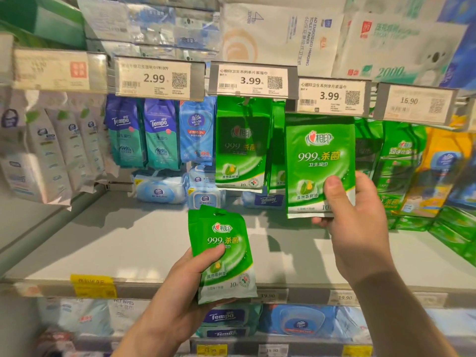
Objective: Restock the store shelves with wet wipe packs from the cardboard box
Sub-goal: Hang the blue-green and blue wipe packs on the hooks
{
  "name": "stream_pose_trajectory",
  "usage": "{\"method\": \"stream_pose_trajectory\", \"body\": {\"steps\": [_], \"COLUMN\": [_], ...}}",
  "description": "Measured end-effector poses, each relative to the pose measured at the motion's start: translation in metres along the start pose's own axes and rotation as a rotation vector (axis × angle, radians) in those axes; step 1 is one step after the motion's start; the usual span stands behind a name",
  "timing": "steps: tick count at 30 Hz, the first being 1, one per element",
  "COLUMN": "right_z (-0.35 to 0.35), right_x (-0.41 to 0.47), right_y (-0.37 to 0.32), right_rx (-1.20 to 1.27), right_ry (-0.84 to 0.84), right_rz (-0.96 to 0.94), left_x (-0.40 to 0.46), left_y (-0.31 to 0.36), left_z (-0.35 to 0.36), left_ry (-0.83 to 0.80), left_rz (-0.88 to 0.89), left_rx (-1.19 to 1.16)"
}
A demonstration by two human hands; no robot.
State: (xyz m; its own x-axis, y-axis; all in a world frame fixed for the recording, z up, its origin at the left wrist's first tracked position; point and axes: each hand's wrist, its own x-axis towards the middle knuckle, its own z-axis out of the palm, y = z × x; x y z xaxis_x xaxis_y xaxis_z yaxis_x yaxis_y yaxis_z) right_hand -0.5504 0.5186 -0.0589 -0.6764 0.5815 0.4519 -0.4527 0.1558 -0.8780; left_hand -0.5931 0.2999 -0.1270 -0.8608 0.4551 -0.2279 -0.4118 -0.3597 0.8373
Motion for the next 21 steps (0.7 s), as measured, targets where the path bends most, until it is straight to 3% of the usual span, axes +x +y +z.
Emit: {"method": "stream_pose_trajectory", "body": {"steps": [15, 21], "right_z": [0.015, 0.017], "right_x": [0.017, 0.018], "right_y": [0.014, 0.034], "right_rx": [-0.03, -0.055], "right_ry": [0.053, -0.005], "right_rz": [0.142, 0.206], "left_x": [-0.002, -0.004], "left_y": [-0.003, -0.002], "left_z": [-0.005, -0.011], "left_ry": [-0.009, -0.021], "left_rz": [-0.011, 0.016], "left_rx": [-0.028, -0.044]}}
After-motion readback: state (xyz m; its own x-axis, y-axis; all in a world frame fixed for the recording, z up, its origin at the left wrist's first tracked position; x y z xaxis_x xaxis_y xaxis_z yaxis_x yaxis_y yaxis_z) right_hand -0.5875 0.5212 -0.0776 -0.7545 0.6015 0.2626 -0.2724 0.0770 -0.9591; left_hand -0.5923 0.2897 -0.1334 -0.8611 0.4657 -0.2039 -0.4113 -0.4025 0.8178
